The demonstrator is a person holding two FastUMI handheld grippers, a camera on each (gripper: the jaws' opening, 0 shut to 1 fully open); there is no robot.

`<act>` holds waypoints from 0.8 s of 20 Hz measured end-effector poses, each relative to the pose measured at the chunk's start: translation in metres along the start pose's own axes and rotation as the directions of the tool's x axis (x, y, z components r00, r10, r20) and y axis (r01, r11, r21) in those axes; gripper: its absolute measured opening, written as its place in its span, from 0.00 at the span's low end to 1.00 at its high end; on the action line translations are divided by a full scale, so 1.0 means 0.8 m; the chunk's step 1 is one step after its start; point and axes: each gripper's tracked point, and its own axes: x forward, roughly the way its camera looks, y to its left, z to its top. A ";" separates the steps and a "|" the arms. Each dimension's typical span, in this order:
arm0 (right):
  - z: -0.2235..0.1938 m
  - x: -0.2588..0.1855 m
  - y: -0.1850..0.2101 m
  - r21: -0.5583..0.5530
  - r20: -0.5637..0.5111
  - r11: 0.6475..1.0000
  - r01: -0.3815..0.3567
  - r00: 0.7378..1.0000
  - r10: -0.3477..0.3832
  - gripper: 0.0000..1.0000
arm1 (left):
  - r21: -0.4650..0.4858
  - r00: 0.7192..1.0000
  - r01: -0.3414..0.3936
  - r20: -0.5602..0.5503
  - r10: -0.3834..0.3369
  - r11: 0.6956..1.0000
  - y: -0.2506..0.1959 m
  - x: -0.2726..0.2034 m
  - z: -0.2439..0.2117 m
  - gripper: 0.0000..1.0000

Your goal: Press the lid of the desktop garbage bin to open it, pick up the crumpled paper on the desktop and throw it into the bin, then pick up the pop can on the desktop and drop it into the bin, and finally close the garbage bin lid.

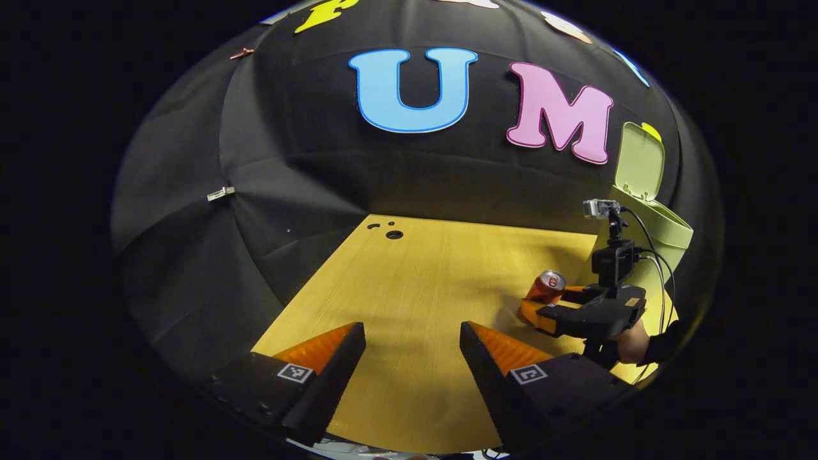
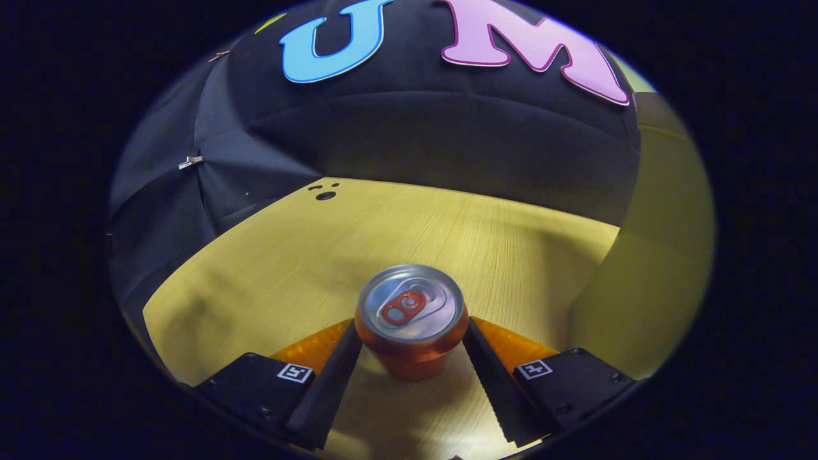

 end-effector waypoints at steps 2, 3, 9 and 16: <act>0.003 0.002 0.001 -0.005 0.002 1.000 0.001 1.000 -0.001 0.89 | 0.002 1.000 0.002 -0.001 -0.002 1.000 -0.003 0.002 -0.001 0.96; 0.003 0.003 0.004 -0.010 -0.002 1.000 -0.009 1.000 0.009 0.83 | 0.004 1.000 0.003 -0.002 -0.003 1.000 -0.006 0.001 0.000 0.96; 0.024 -0.016 0.018 -0.060 0.027 0.997 -0.044 0.999 0.046 0.83 | 0.015 1.000 0.007 0.006 -0.007 1.000 -0.012 -0.003 0.003 0.96; 0.081 -0.069 0.030 -0.066 0.094 0.993 -0.095 0.990 0.101 0.83 | -0.002 1.000 0.014 0.020 -0.014 1.000 -0.020 -0.013 -0.008 0.96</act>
